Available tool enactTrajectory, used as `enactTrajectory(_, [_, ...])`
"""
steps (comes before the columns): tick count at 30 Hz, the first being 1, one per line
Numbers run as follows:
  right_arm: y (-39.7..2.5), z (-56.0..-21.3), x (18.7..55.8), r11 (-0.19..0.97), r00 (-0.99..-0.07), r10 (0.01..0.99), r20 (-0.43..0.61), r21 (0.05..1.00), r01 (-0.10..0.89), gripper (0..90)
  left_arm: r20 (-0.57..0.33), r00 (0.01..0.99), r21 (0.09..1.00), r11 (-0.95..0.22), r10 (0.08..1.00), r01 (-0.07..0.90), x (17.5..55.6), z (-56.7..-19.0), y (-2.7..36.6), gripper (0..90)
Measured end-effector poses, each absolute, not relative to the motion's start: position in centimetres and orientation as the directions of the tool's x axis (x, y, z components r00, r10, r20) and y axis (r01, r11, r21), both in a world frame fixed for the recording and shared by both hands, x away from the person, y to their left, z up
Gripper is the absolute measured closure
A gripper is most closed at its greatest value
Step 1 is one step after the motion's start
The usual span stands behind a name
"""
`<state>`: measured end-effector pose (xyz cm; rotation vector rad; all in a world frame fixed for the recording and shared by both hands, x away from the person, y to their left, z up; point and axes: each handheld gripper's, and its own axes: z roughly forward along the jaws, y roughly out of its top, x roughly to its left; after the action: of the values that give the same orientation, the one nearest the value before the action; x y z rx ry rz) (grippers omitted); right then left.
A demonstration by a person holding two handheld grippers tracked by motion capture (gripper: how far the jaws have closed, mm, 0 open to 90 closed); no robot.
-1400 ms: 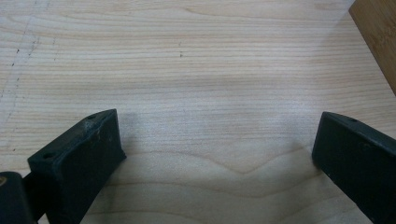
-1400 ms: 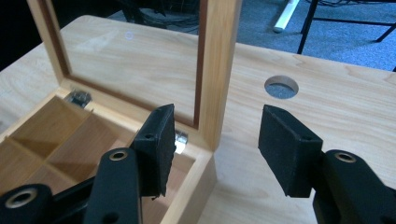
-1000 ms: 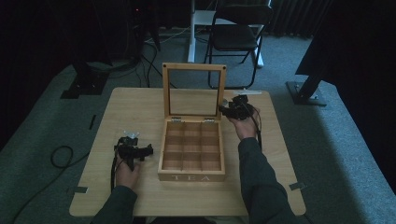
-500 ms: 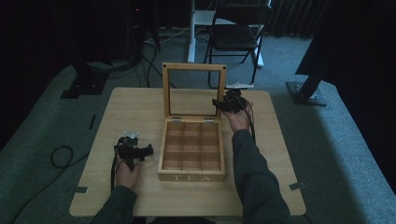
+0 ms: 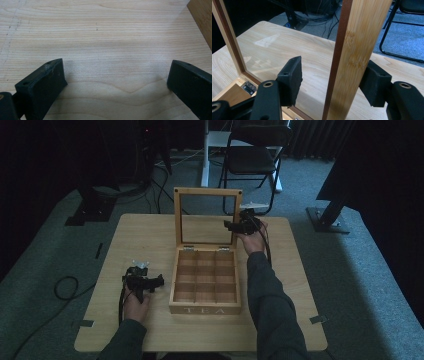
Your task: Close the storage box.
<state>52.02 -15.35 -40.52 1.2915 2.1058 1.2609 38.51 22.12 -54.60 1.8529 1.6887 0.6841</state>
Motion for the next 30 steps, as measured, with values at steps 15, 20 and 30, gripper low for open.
enactTrajectory(15, [-15.5,-40.1,49.5,0.222,-0.538,0.84,0.075,0.857,0.465,42.0,0.012,0.087,0.685,-0.072,0.996,0.725,38.5,-54.6,22.1,1.6])
enactTrajectory(20, [-15.7,-39.8,48.1,0.224,-0.545,0.836,0.066,0.865,0.45,45.3,0.012,0.082,0.685,-0.068,0.997,0.725,38.5,-54.6,22.1,1.6])
enactTrajectory(30, [-16.1,-39.6,46.3,0.217,-0.558,0.826,0.077,0.871,0.441,46.0,0.013,0.077,0.687,-0.065,0.997,0.724,38.5,-54.6,22.0,1.6])
